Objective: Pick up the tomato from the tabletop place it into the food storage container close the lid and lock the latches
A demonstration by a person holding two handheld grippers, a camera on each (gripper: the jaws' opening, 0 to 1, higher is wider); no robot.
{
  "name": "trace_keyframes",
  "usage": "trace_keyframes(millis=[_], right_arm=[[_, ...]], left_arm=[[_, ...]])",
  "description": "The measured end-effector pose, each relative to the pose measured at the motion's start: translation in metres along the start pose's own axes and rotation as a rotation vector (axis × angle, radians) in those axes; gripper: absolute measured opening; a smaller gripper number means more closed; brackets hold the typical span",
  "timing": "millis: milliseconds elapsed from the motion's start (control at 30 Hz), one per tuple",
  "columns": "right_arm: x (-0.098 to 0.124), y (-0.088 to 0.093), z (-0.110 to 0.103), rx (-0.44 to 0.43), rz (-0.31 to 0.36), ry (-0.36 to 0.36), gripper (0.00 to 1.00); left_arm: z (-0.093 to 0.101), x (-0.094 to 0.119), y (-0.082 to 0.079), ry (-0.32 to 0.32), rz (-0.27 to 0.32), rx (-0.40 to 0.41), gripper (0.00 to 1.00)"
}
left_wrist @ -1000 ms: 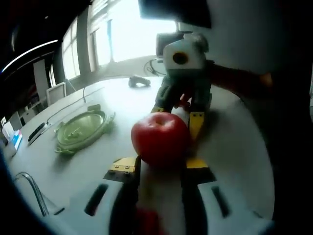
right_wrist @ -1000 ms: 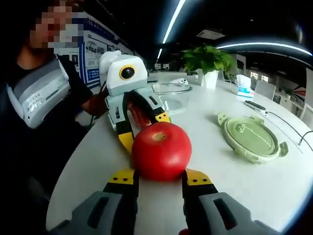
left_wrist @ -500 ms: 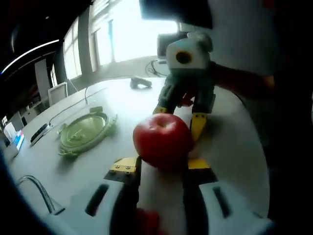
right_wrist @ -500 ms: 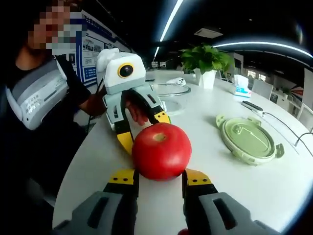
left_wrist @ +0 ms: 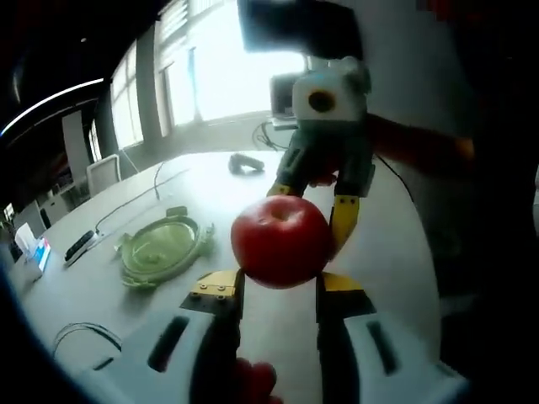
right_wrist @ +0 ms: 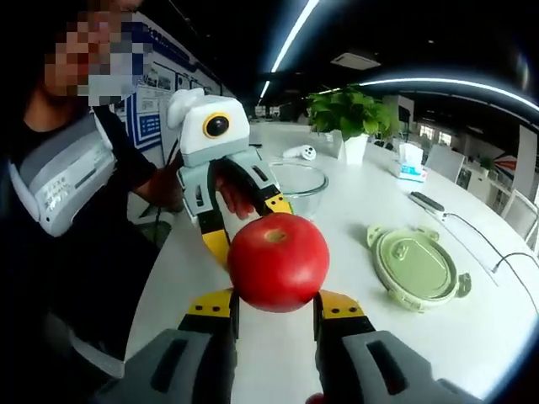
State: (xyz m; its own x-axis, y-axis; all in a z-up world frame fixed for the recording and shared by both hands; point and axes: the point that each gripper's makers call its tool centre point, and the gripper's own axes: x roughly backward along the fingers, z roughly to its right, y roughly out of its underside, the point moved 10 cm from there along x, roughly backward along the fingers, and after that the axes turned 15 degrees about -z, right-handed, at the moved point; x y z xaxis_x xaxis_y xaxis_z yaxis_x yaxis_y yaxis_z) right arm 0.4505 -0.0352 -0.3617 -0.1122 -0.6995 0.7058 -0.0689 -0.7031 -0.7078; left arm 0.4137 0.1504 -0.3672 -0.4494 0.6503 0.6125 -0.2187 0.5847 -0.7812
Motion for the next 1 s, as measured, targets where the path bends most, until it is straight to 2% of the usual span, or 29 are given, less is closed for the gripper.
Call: trace_keyframes(millis=[267,433,767,1000], right_arm=[[-0.004,-0.041,-0.002,0.042,0.003,0.010,0.31],[-0.011,-0.075,0.000,0.064,0.027,0.000,0.31],[-0.049,-0.136,0.006,0.122,0.030,-0.022,0.31],[-0.080,-0.162,0.008,0.146,0.030,-0.047,0.31]], left_arm=[[-0.016,0.037,-0.002,-0.037,0.013,-0.010,0.25],[-0.031,0.066,0.001,-0.065,0.032,0.000,0.25],[-0.065,0.118,0.027,-0.136,0.035,0.018,0.25],[-0.087,0.140,0.051,-0.166,0.019,0.053,0.25]])
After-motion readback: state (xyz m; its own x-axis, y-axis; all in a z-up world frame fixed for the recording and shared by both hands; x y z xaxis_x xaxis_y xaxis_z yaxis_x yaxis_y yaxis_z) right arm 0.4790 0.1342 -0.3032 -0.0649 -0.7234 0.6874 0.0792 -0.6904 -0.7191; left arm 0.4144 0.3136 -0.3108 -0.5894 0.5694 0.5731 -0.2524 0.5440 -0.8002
